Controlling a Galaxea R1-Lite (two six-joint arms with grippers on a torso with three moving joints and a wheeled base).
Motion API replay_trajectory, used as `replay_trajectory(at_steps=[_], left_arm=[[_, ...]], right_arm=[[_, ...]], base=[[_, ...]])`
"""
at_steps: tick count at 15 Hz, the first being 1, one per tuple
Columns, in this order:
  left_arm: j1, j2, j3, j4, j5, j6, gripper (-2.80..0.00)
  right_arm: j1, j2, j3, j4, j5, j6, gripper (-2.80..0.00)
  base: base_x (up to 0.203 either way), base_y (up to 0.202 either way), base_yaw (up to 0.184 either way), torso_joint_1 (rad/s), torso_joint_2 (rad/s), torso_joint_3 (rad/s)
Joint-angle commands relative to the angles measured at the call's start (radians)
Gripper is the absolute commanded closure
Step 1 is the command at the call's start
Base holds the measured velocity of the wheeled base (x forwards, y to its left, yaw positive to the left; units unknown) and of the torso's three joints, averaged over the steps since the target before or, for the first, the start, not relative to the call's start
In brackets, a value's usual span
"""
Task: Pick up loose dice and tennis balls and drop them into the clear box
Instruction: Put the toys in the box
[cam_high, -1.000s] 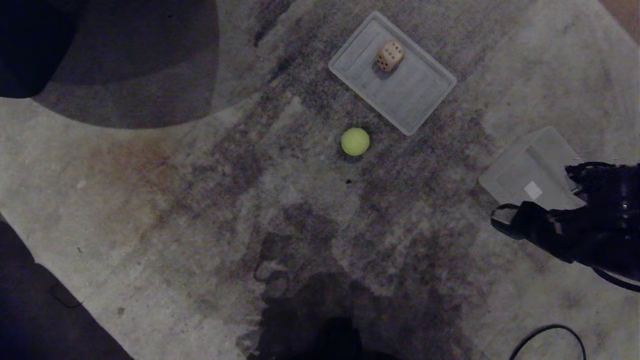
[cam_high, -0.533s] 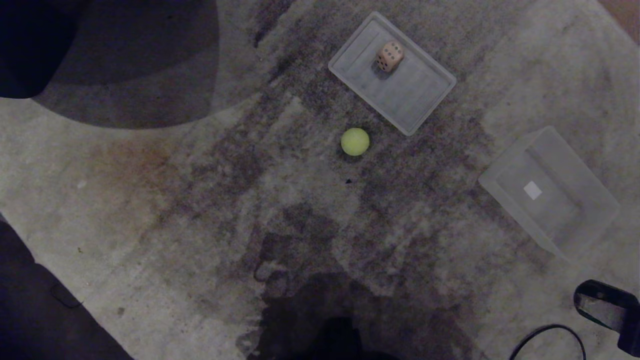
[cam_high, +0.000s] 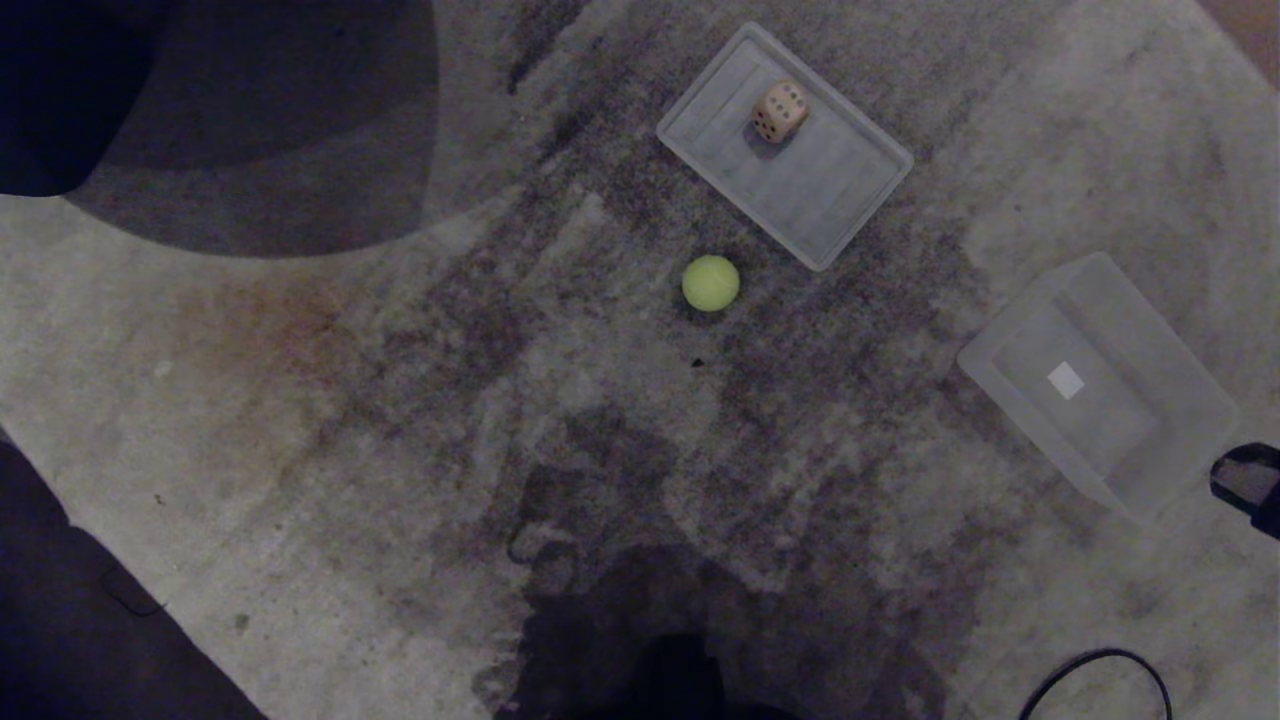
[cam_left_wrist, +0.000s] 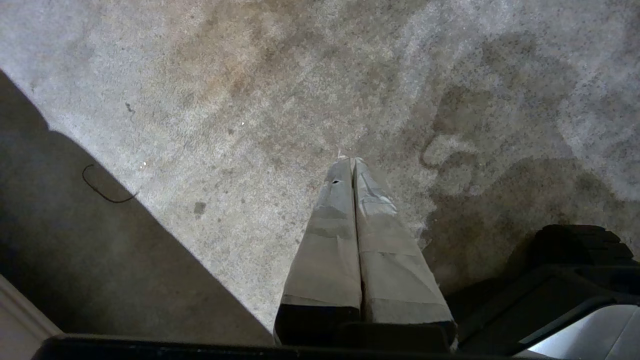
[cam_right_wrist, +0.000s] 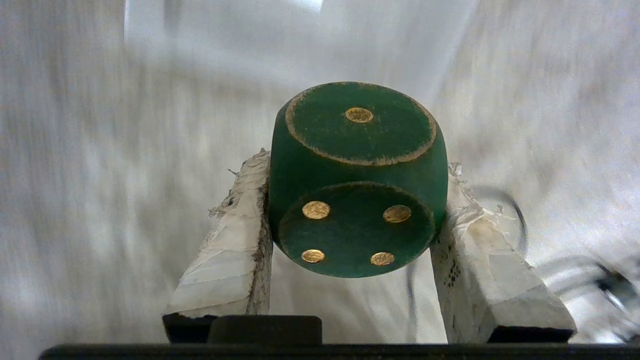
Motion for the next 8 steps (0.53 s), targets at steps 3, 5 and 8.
replay_trajectory(at_steps=[3, 5, 8], left_arm=[[0.000, 0.001, 0.002, 0.000, 0.000, 0.000, 0.00], [0.000, 0.001, 0.002, 0.000, 0.000, 0.000, 0.00], [0.000, 0.001, 0.002, 0.000, 0.000, 0.000, 0.00]], right_arm=[[-0.066, 0.339, -0.143, -0.106, -0.012, 0.051, 0.00], [-0.079, 0.442, -0.180, -0.162, -0.022, 0.071, 0.00], [-0.091, 0.538, -0.242, -0.236, -0.048, 0.091, 0.00]], base=[[0.000, 0.000, 0.000, 0.000, 0.00, 0.000], [0.000, 0.000, 0.000, 0.000, 0.00, 0.000], [0.000, 0.000, 0.000, 0.000, 0.00, 0.000]])
